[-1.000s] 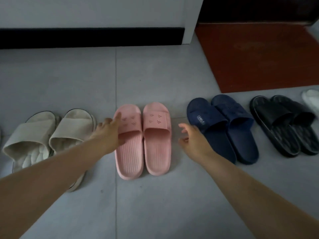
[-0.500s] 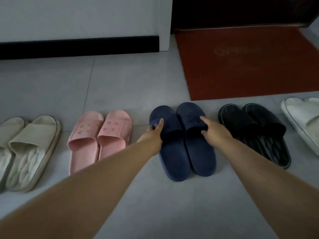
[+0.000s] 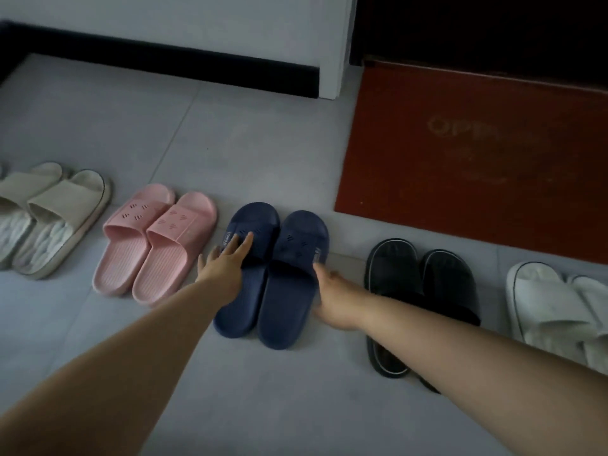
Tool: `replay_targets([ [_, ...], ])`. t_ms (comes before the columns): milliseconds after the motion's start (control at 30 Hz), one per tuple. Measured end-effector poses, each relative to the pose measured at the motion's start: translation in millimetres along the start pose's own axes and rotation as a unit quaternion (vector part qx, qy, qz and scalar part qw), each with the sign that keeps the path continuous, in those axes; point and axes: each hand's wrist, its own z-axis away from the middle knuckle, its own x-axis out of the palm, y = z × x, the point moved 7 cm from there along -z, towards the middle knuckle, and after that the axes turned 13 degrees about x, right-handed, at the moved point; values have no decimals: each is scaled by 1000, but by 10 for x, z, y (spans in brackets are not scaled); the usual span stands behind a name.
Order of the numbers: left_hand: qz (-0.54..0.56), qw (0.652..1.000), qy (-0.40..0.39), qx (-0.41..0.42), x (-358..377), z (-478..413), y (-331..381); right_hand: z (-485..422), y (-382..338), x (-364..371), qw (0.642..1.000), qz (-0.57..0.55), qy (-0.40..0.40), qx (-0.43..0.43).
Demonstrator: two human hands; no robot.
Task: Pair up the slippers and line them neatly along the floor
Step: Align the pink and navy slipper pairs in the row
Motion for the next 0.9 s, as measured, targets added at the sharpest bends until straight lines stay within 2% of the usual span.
replay_targets([
  [67,12,1000,-5,-21,-9,82,251,247,298,-140,999,20,3,-42],
  [133,22,998,-3,-60,-25,121,367,381,850,-327,999,-8,43,-15],
  [233,49,995,-13,-88,9,18,309,438,1823,-675,968,-2,216,131],
  [267,62,995,-23,-79,57,-28,324,450,2093,-699,951,-5,246,189],
  [300,74,994,-20,-72,106,-69,352,442,2297,-661,939,-25,254,230],
  [367,92,993,19,-69,162,-141,417,373,2496,-472,936,-69,236,253],
  [433,85,991,63,-84,168,-140,458,300,2541,-347,935,-101,228,250],
  [533,43,989,86,-111,228,-131,541,209,2630,-409,923,-145,265,240],
  [633,51,983,92,-147,342,-135,781,120,2680,-454,938,-125,248,206],
  [700,72,985,110,-111,445,-131,1136,97,2655,-447,949,-116,241,167],
  [800,76,986,140,52,599,-133,1825,65,2616,-421,954,-126,240,129],
  [900,67,983,100,142,825,-151,2237,43,2583,-384,956,-125,241,106],
])
